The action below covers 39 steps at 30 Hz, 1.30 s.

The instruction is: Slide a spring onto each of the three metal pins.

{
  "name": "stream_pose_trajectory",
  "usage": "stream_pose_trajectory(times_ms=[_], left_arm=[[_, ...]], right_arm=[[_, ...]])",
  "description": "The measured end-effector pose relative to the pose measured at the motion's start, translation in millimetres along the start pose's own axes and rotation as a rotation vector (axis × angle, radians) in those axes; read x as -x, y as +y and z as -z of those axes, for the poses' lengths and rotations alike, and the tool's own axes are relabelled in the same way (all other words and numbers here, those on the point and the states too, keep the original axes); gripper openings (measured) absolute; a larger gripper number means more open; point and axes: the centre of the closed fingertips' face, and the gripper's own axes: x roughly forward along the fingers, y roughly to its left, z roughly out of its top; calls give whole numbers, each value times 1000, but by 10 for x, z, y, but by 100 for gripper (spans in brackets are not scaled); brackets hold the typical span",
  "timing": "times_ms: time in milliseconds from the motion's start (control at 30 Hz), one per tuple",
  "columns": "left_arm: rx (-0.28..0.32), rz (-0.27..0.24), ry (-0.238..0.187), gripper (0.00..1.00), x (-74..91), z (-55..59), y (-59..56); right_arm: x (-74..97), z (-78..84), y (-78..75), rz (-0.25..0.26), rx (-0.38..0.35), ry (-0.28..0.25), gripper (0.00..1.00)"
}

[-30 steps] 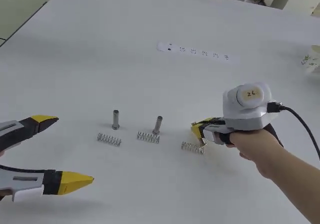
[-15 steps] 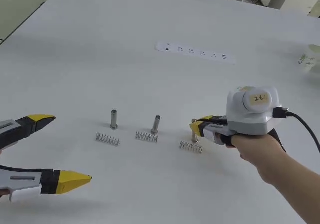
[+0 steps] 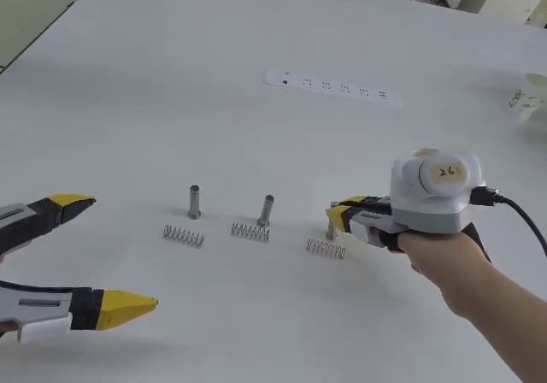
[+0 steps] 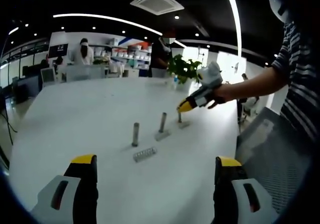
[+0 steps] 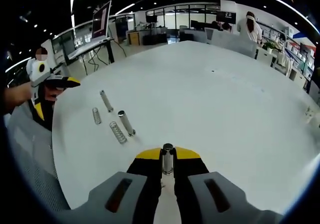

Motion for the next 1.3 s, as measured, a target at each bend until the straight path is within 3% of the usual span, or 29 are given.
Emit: stream_pose_trajectory(times_ms=[367, 600, 1300], left_arm=[[1, -1, 2, 94, 16, 5, -2], [0, 5, 3, 94, 7, -8, -20], [4, 9, 6, 94, 23, 0, -36]], right_arm=[[68, 38, 14, 12, -8, -23, 5], [106, 73, 21, 14, 17, -15, 6], [82, 92, 8, 11, 0, 5, 9]])
